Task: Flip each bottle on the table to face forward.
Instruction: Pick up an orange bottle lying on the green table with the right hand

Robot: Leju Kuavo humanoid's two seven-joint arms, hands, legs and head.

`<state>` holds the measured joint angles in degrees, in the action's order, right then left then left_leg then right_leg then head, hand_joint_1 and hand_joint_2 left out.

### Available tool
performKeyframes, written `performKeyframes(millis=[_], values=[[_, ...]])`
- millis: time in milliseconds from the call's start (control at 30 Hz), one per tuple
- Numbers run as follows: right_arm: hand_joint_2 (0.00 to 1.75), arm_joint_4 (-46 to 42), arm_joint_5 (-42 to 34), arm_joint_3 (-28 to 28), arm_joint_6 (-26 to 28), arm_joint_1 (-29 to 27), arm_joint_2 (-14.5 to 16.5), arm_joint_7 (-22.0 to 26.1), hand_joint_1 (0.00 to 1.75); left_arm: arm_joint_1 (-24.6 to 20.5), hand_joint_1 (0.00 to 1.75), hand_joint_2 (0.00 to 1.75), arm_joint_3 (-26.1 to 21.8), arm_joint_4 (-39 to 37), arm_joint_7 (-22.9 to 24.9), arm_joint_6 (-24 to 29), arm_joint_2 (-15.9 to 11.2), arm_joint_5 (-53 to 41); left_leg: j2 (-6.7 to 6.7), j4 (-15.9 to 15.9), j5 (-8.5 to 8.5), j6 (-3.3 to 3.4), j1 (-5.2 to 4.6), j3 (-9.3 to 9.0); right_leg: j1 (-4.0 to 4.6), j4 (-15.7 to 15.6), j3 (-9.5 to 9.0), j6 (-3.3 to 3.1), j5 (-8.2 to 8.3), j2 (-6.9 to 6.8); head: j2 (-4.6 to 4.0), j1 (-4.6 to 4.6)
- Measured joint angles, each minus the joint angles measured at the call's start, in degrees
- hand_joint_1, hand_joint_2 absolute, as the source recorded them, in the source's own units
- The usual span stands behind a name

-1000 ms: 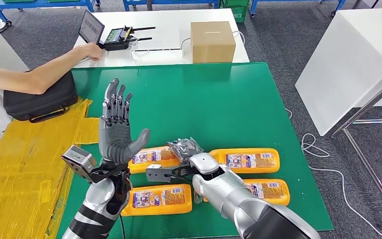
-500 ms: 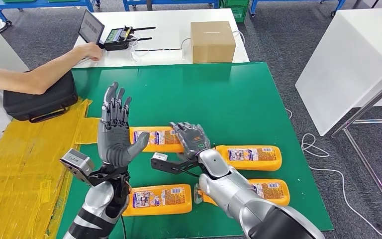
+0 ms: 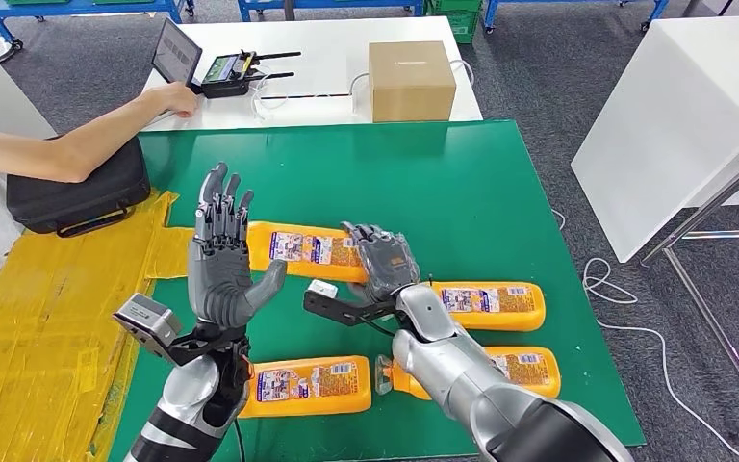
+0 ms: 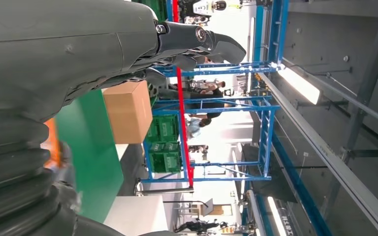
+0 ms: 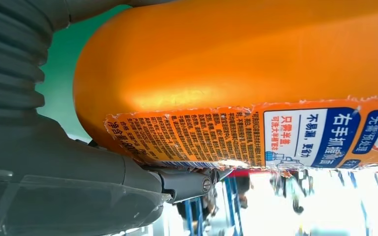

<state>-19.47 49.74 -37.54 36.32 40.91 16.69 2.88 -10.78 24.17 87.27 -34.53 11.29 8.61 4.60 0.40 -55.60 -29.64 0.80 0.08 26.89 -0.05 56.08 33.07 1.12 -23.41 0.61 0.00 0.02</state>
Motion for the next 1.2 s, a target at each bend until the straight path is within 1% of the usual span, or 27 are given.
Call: performKeyframes(millis=[100, 200, 300, 400, 500, 600, 733, 900, 1167, 1200], values=[[1.75, -1.59, -1.57, 2.85, 2.43, -0.56, -0.33, 3.56, 1.75, 0.59, 0.00, 1.75, 0.00, 0.52, -0.08, 0.27, -0.16, -0.39, 0.00, 0.00, 0.00, 0.00, 0.00, 0.00, 0.00, 0.00, 0.00, 0.00, 0.00, 0.00, 0.00, 0.00], [1.75, -4.15, -2.68, 7.61, 2.65, -1.70, -0.63, 7.42, 1.75, 1.36, 0.00, 1.75, 0.00, 1.22, -0.16, 0.69, -0.40, -1.04, 0.00, 0.00, 0.00, 0.00, 0.00, 0.01, 0.00, -0.01, 0.00, 0.00, 0.00, 0.00, 0.00, 0.00], [1.75, -5.73, -7.30, 13.16, 2.45, -2.80, -0.68, 11.16, 1.75, 2.46, 0.00, 1.75, -0.08, 2.29, -0.37, 1.31, -0.62, -1.84, -0.02, 0.00, 0.00, 0.00, 0.00, 0.02, -0.01, -0.01, 0.00, 0.00, 0.00, -0.01, 0.00, 0.00], [1.75, -6.73, -13.55, 18.10, 1.67, -3.72, -1.07, 13.57, 1.75, 3.65, 0.00, 1.75, -0.51, 3.85, -1.16, 1.68, -0.76, -2.42, -0.02, 0.00, 0.00, 0.00, 0.00, 0.02, -0.01, -0.01, 0.00, 0.00, 0.00, -0.01, 0.00, 0.00], [1.75, -8.05, -19.22, 22.16, -0.19, -4.73, -1.85, 15.87, 1.75, 4.66, 0.00, 1.75, -1.02, 5.96, -3.24, 1.38, -0.78, -2.23, -0.02, 0.00, 0.00, 0.00, 0.00, 0.03, -0.01, -0.01, 0.00, 0.00, 0.00, -0.01, 0.00, 0.00], [1.75, -9.81, -22.46, 24.92, -2.36, -5.67, -2.51, 17.62, 1.75, 5.58, 0.00, 1.75, -1.28, 8.57, -5.11, 0.83, -0.74, -1.54, -0.01, 0.00, -0.01, 0.00, 0.00, 0.03, -0.01, -0.02, 0.02, 0.00, 0.00, 0.00, 0.00, 0.00], [1.75, -12.97, -24.75, 26.98, -4.40, -6.94, -3.21, 18.09, 1.75, 6.42, 0.00, 1.75, -1.72, 11.86, -5.42, 0.69, -0.68, -1.78, -0.03, 0.00, -0.01, 0.00, 0.00, 0.03, 0.00, -0.02, 0.03, 0.00, 0.00, -0.01, 0.00, 0.00], [1.75, -16.90, -26.39, 27.42, -5.50, -8.71, -3.64, 18.03, 1.75, 6.90, 0.00, 1.75, -2.40, 15.03, -5.44, 0.05, 0.04, -0.90, -0.01, 0.00, -0.01, 0.00, 0.01, 0.04, 0.01, -0.01, 0.03, 0.00, 0.00, -0.01, 0.00, 0.00], [1.75, -17.45, -26.42, 27.43, -5.41, -8.96, -3.70, 17.93, 1.75, 6.98, 0.00, 1.75, -2.66, 16.06, -5.44, -0.01, 0.43, -0.81, -0.01, 0.00, -0.01, 0.00, 0.01, 0.04, 0.00, -0.01, 0.03, 0.00, 0.00, -0.01, 0.00, 0.00], [1.75, -17.82, -26.48, 27.43, -5.35, -9.06, -3.72, 17.72, 1.75, 7.01, 0.00, 1.75, -2.86, 16.94, -5.44, 0.06, 0.79, -0.77, -0.01, 0.00, -0.01, 0.00, 0.01, 0.03, 0.00, -0.01, 0.03, 0.00, 0.00, -0.01, 0.00, 0.00]])
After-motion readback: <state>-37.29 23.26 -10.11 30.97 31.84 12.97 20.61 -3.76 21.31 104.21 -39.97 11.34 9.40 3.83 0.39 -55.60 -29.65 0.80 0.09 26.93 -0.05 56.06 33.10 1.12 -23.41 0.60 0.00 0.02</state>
